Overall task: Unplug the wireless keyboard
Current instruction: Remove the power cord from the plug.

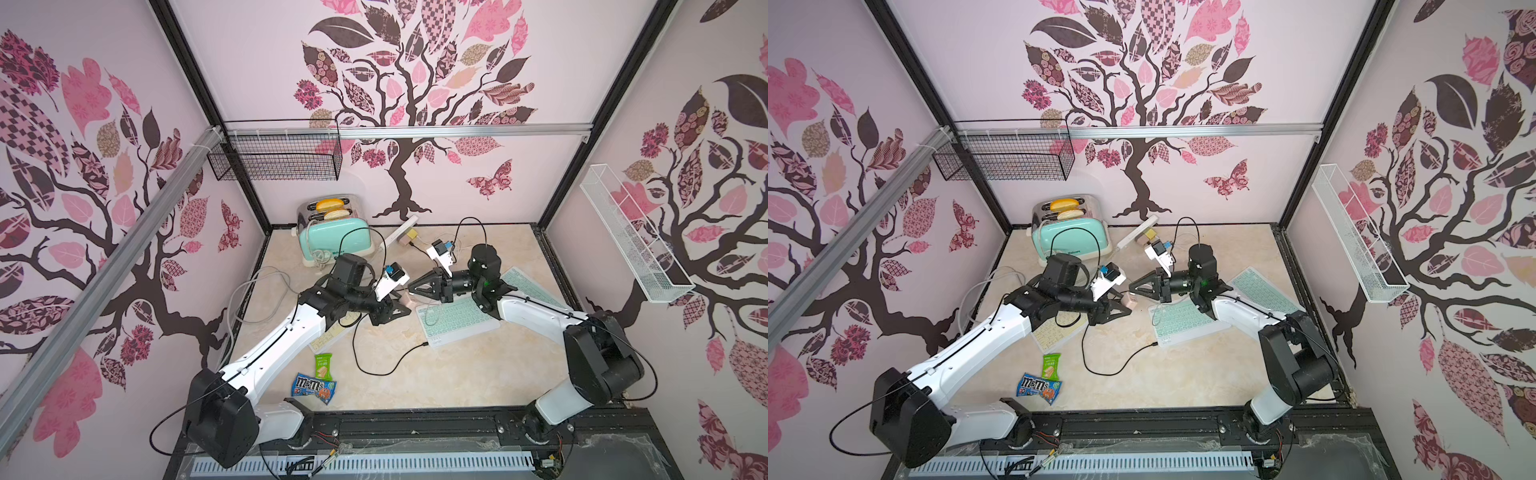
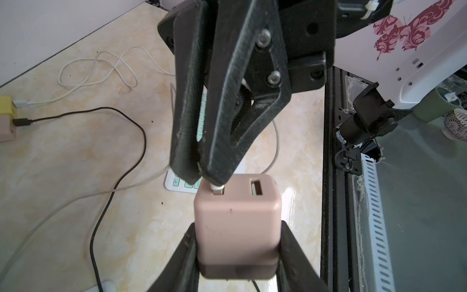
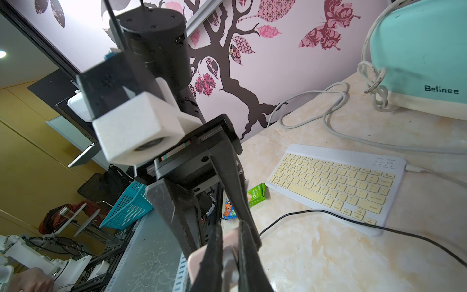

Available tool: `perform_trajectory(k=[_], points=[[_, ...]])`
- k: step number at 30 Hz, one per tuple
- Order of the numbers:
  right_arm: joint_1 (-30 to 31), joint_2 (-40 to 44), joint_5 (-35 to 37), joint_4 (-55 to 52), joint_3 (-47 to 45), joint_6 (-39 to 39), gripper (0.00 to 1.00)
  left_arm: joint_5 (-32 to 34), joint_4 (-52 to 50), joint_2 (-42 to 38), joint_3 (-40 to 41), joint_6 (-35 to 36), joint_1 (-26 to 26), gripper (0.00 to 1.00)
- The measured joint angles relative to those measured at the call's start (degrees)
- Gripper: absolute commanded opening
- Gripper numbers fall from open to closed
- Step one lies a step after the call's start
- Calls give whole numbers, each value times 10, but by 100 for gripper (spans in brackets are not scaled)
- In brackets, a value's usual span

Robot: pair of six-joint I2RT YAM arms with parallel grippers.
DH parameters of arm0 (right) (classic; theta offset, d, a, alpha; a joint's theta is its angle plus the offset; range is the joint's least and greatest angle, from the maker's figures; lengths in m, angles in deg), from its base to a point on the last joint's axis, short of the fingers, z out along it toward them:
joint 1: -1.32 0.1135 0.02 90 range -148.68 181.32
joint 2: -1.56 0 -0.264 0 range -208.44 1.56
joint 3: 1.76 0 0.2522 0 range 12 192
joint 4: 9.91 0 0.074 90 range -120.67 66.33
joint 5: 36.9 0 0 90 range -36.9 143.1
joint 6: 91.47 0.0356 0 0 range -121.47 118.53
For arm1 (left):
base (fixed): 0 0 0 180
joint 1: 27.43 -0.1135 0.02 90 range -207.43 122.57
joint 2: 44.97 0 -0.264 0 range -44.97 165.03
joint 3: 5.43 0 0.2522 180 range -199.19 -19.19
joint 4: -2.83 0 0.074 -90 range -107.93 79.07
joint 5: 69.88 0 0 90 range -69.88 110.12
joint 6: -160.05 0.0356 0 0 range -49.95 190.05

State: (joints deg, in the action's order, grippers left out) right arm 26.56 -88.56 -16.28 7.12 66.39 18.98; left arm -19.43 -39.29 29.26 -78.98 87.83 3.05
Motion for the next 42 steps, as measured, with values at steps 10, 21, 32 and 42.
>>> perform_trajectory(k=[10,21,32,42], points=[[0,-12,-20,-121,61,-47,0,10,3,-5,1,-5,-2,0],[-18,-12,-26,-173,78,-73,0,15,4,12,-16,-5,0,0],[-120,-12,86,-99,128,-53,0,38,-207,21,38,-1,7,0],[-108,-6,129,-98,105,-33,0,186,-173,-23,49,-57,-26,0]])
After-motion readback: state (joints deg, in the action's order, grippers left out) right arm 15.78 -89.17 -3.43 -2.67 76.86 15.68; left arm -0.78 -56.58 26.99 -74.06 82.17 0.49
